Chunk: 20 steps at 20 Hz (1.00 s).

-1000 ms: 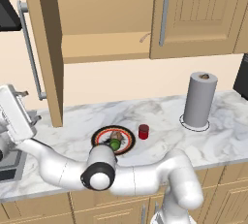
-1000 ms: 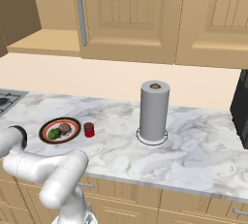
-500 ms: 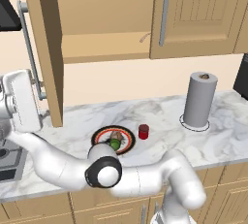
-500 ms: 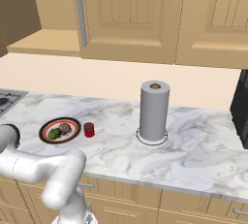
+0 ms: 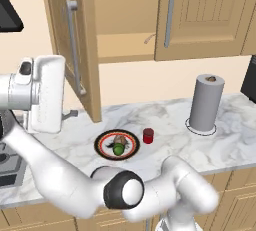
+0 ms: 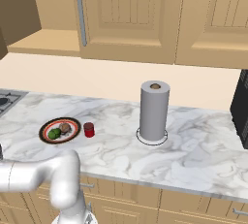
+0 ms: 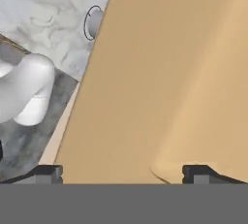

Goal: Pick the avocado and bread from the counter and place them on the plate. Then pick the jam from the cabinet and place it next to the plate. Lastly close the cabinet door.

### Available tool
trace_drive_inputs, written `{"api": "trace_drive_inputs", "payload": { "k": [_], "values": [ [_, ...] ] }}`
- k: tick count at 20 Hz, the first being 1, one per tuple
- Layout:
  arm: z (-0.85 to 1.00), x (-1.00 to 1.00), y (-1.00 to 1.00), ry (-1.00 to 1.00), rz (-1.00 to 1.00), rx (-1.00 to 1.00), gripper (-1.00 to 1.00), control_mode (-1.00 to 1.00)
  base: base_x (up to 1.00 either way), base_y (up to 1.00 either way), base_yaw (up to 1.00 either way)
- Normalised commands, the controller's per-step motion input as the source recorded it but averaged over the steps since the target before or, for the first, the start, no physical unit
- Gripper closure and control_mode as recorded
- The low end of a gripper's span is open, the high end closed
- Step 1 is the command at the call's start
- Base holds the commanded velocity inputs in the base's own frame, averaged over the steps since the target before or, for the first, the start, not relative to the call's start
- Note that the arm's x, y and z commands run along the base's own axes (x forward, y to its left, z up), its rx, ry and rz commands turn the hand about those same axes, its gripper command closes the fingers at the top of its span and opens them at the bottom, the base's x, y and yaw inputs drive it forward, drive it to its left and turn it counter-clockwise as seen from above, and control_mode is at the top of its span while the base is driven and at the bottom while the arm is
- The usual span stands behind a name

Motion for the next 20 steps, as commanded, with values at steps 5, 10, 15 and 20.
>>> {"api": "trace_drive_inputs", "payload": {
  "k": [5,10,15,20],
  "values": [
    [-0.08,-0.33,-1.0,-0.15,0.15,0.08,-1.0,-1.0,0.0,0.0,0.0],
    [-0.23,0.07,-1.0,-0.2,0.19,0.06,-1.0,-1.0,0.0,0.0,0.0],
    [-0.08,0.29,-0.99,-0.2,0.2,0.08,-1.0,-1.0,0.0,0.0,0.0],
    [0.09,0.2,-1.0,-0.16,0.22,0.13,-1.0,-1.0,0.0,0.0,0.0]
  ]
}}
